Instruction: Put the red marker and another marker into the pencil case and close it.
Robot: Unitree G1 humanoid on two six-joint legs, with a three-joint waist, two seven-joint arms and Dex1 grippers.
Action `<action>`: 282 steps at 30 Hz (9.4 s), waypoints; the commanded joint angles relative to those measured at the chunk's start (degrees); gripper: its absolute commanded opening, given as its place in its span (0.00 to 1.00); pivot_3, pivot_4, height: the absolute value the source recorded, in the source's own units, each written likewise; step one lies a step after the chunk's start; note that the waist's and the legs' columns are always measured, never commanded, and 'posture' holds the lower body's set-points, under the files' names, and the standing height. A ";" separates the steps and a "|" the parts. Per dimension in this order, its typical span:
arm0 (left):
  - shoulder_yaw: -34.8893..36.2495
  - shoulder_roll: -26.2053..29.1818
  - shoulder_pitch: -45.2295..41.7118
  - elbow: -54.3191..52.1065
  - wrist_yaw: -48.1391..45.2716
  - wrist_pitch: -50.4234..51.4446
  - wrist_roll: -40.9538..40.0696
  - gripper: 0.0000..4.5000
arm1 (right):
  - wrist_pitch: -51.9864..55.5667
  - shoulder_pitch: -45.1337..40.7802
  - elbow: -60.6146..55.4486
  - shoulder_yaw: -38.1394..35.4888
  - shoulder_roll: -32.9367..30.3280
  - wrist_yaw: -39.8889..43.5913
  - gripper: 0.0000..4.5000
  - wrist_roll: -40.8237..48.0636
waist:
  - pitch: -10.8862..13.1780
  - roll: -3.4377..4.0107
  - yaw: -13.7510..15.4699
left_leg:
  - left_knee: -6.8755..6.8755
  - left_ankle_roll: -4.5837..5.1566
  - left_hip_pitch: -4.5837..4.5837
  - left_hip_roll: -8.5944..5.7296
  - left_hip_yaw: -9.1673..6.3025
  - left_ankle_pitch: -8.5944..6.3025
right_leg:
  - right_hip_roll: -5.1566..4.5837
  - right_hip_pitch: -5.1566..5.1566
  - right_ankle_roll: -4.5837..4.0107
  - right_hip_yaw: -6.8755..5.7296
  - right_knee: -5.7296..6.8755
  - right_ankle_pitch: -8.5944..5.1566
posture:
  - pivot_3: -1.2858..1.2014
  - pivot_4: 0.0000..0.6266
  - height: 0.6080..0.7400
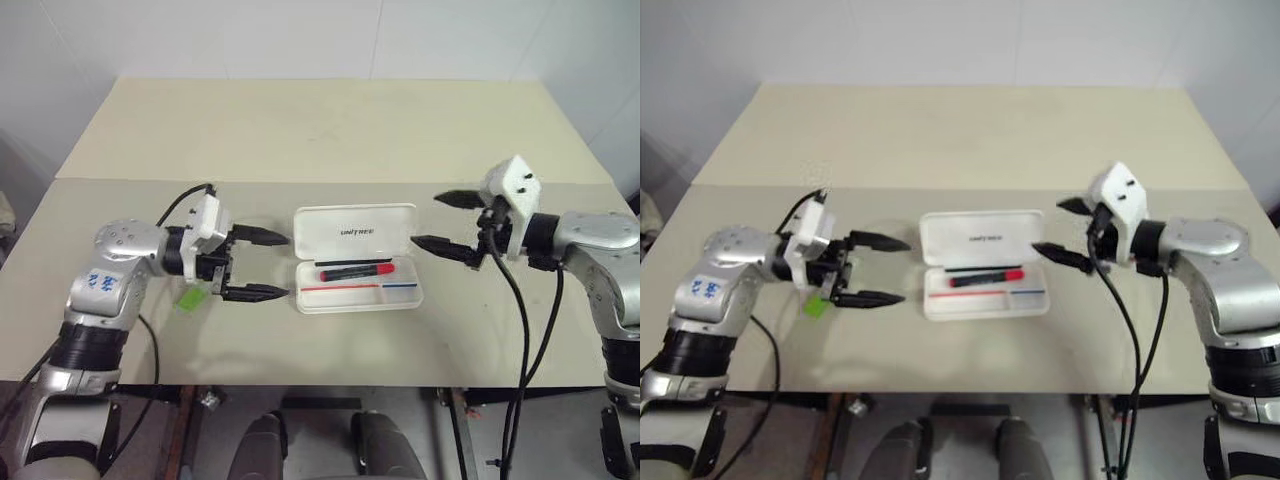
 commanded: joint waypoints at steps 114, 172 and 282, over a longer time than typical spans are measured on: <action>-19.46 -2.38 -7.81 -10.39 10.06 18.47 13.88 0.24 | -17.73 18.89 -5.68 -5.67 1.48 1.20 1.00 8.70 | 0.04 -0.08 0.25 | 0.20 -0.26 0.12 0.59 0.34 -0.13 | 0.70 0.01 -0.21 0.41 -0.04 0.32 | 0.52 0.24 1.00; 0.15 -1.45 -2.06 -6.46 -1.21 -0.05 0.74 0.56 | -15.02 14.93 0.79 -2.58 -1.15 7.36 1.00 7.59 | 0.04 -0.08 -0.06 | 0.47 -0.23 0.12 0.59 0.29 -0.12 | 0.68 0.10 -0.17 0.38 0.07 0.35 | 0.52 0.24 1.00; -1.31 -3.67 -3.76 -2.06 -3.96 -10.87 -0.84 1.00 | 26.05 1.96 10.08 1.11 0.91 -25.33 1.00 -7.39 | 0.06 -0.05 0.14 | 0.30 -0.18 0.08 0.65 0.43 -0.15 | 0.62 -0.05 -0.32 0.35 -0.09 0.37 | 0.52 0.24 1.00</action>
